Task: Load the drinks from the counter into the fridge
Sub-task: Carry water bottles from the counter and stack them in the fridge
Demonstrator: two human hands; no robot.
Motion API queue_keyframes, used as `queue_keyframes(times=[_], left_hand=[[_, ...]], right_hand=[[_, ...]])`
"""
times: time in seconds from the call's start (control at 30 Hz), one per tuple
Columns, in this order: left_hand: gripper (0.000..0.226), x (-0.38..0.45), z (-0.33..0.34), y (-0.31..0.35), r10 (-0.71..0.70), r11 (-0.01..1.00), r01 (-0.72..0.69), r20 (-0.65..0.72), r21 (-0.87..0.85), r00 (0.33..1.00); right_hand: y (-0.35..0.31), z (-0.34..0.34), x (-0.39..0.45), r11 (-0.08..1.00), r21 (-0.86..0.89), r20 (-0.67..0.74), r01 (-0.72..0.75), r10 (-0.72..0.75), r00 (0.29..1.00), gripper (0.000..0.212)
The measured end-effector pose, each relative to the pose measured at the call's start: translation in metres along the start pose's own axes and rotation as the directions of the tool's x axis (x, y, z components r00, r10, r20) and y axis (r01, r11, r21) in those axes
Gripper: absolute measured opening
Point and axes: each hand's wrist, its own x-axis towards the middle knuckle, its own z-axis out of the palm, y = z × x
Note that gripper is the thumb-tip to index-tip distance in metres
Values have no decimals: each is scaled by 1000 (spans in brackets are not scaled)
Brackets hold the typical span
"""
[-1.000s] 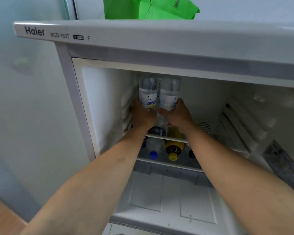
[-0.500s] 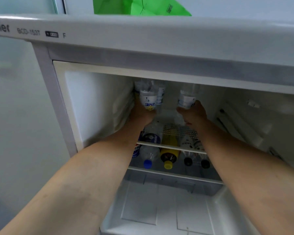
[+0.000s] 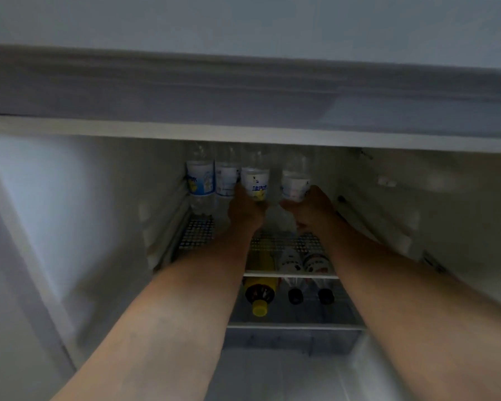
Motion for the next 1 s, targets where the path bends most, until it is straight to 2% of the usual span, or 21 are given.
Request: queue_keyframes(times=[0.13,0.2,0.3,0.5,0.57,0.63,0.7,0.77,0.8,0.87,0.9,1.0], left_hand=[[77,-12,12,2,-37,999,37,-116,-4,993],[78,-19,13,0,-54,998,52,-110,-20,992],[70,-16,12,-3,-49,999,48,-37,-20,998],[69,-7,6,-7,-74,996,80,169,-27,983],[63,-5,2,-9,-67,997,75,201,-34,977],[60,-4,-3,-10,-62,997,70,243,-25,968],[66,-5,-7,-10,-77,997,81,298,-3,951],[65,-6,-10,-11,-80,997,74,338,31,938],[62,-6,-12,-10,-78,997,67,349,42,934],[55,-8,-12,-9,-69,997,50,346,64,936],[52,-10,-12,-9,-67,997,48,318,68,946],[41,-19,-10,-6,-116,993,118,145,-6,983]], right_hand=[[-2,5,-3,1000,-17,12,22,-22,1000,59],[-6,9,-5,999,-42,8,34,-34,999,54],[-10,15,1,998,-52,-7,28,-29,1000,46],[-23,25,6,995,-72,17,-62,64,998,71],[-24,28,8,993,-106,43,-61,65,997,60],[-22,32,9,990,-136,57,-42,50,997,35],[-19,32,7,982,-185,74,-43,58,996,8],[-16,31,5,978,-204,96,-52,73,993,6],[-15,30,3,982,-187,104,-34,54,993,12],[-13,27,-3,994,-111,109,-7,19,994,44],[-13,25,-8,997,-78,110,2,6,994,51],[-10,17,-22,1000,-10,109,9,-8,994,60]])
